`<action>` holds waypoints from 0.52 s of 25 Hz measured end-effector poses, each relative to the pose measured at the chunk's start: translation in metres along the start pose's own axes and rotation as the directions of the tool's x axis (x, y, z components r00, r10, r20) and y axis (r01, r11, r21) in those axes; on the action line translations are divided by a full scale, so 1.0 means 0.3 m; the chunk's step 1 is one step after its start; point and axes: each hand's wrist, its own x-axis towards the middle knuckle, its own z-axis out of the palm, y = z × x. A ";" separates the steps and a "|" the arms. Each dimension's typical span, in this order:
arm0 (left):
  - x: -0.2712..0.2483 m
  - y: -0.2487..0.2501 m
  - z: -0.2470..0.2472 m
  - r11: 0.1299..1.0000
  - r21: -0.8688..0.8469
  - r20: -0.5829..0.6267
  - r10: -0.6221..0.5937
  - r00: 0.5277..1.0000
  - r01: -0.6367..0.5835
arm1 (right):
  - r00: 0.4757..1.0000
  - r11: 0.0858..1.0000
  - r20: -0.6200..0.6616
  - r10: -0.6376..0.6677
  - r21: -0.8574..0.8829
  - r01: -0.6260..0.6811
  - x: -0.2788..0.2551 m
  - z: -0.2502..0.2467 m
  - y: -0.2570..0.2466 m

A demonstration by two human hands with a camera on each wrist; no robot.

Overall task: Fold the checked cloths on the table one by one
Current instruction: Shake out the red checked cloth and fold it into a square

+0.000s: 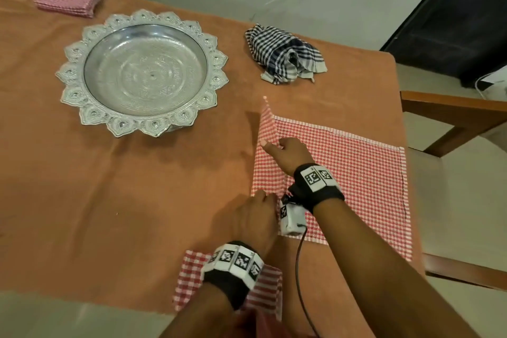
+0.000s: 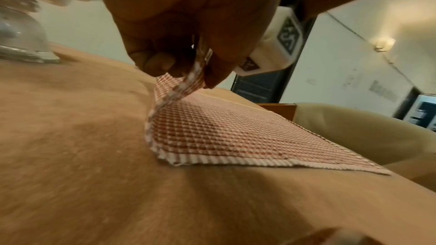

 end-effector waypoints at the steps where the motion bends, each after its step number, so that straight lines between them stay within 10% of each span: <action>1: -0.004 0.023 0.018 0.999 -0.008 0.012 0.039 0.999 -0.039 | 0.999 1.000 -0.034 0.012 0.018 -0.011 0.015 -0.021 0.011; 8: -0.049 0.122 0.123 0.989 -0.143 0.013 0.028 1.000 -0.026 | 0.950 0.973 -0.224 0.216 0.126 -0.192 0.088 -0.228 0.244; 13: -0.052 0.316 0.193 0.969 -0.060 0.174 0.248 0.953 -0.241 | 0.936 0.971 -0.262 0.236 0.089 -0.220 0.064 -0.351 0.417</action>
